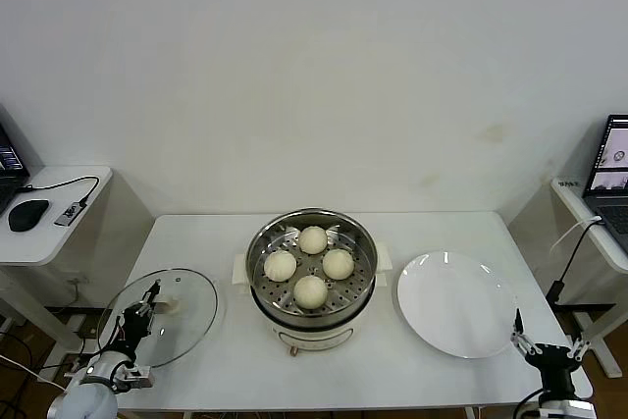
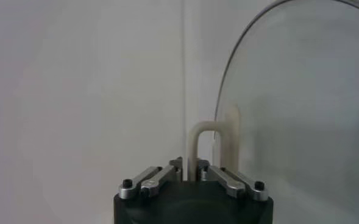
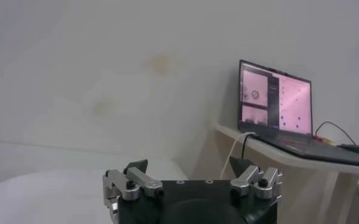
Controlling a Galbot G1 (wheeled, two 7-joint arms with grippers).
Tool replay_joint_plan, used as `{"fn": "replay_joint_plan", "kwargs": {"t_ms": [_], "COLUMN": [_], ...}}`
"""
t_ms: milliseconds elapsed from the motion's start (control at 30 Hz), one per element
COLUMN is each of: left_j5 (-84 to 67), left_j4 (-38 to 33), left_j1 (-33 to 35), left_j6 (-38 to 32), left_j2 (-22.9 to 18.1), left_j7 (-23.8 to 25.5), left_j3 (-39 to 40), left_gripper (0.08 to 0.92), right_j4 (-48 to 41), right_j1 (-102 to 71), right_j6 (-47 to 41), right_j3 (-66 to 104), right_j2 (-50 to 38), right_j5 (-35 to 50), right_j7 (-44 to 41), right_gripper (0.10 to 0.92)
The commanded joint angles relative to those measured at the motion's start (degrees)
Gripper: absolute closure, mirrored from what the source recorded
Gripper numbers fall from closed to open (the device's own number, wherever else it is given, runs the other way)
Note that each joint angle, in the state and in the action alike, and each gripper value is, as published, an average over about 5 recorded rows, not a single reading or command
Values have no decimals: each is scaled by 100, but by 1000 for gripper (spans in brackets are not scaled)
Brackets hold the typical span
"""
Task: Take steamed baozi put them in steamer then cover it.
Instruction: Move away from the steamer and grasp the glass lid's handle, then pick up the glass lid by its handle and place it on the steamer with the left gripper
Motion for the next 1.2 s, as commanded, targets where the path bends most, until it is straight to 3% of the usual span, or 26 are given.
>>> {"fn": "replay_joint_plan", "kwargs": {"t_ms": [33, 200, 433, 600, 767, 933, 1200], "left_j5": [-430, -532, -666, -1138, -1093, -682, 756], "left_j4": [-2329, -3300, -4000, -4467, -4224, -3592, -3227], "left_j1": [1233, 1584, 1364, 951, -260, -1368, -2368], "left_j6": [1315, 2075, 2713, 3426, 3794, 4023, 4726], "left_j2": [14, 60, 352, 900, 1220, 938, -52], "left_j7": [247, 696, 1171, 1322, 1323, 1498, 2553], "left_j3": [-604, -865, -755, 277, 1814, 2979, 4319], "left_gripper": [862, 862, 862, 862, 862, 862, 862], "right_j4": [80, 155, 233, 239, 281, 159, -15], "right_j1": [-27, -73, -103, -122, -150, -70, 14], "right_j6": [47, 60, 96, 278, 307, 375, 443], "right_j3": [-37, -121, -266, -324, -480, -613, -776], "right_j2": [-34, -70, -59, -28, 46, 204, 278], "right_j5": [-196, -200, -269, -643, -867, -1223, -1447], "right_j7": [-20, -35, -50, -129, -80, 23, 132], "right_gripper": [203, 203, 203, 203, 203, 203, 203]}}
